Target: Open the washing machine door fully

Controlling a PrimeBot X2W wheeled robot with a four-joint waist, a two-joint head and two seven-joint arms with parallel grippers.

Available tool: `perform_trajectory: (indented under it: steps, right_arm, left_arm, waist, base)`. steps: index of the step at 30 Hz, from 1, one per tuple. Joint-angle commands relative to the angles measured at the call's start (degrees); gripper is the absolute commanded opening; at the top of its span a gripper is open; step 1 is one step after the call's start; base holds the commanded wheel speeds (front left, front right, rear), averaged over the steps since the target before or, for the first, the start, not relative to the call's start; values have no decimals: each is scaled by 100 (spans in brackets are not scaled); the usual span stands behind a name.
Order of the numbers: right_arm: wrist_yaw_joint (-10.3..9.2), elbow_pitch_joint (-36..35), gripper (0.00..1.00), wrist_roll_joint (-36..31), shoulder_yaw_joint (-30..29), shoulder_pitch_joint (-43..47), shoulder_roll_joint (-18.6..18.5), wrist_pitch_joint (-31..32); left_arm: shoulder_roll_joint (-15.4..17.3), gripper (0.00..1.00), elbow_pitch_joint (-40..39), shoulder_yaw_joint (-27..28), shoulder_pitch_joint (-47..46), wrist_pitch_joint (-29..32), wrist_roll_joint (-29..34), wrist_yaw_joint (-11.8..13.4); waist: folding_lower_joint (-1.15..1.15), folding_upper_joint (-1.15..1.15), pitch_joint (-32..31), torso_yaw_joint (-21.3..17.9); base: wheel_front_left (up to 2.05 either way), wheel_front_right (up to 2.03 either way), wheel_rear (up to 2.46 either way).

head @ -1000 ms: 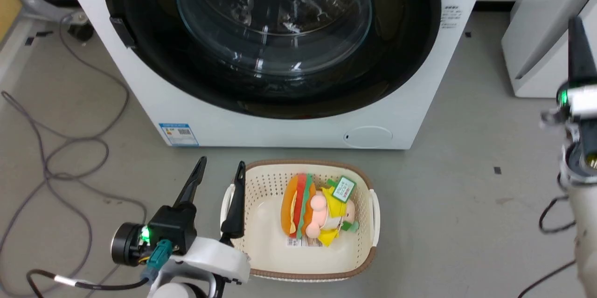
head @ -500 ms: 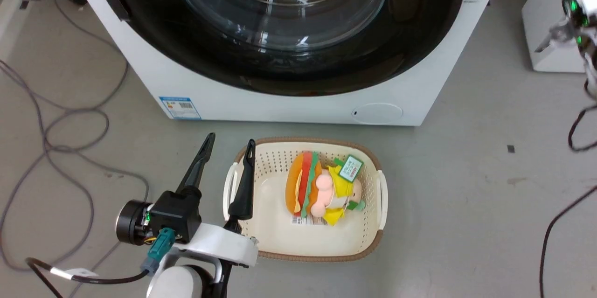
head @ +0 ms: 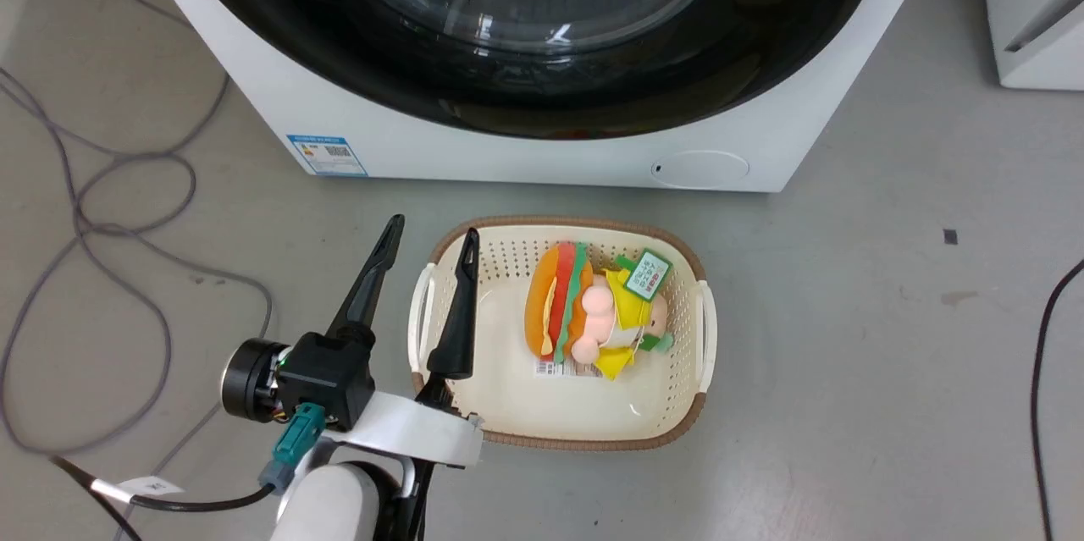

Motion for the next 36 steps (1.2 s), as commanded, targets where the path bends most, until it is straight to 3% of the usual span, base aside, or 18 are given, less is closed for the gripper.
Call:
perform_trajectory:
  steps: [1,19,36]
  right_arm:
    - [5,109,0,158,72,-209,-8,42]
    - [6,1234,0,993,1496,-1828,249,906]
    - [6,1149,0,940,1684,-1428,305,1567]
  left_arm:
    - [7,100,-31,-27,-100,-45,-29,16]
    - [7,100,-78,-298,-451,-273,-222,48]
    - [7,100,-14,-295,-409,-278,-237,71]
  waist:
    - [0,0,25,8]
    - [0,0,606,204]
    - [0,0,481,148]
  base:
    - [0,0,0]
    - [0,0,0]
    - [0,0,0]
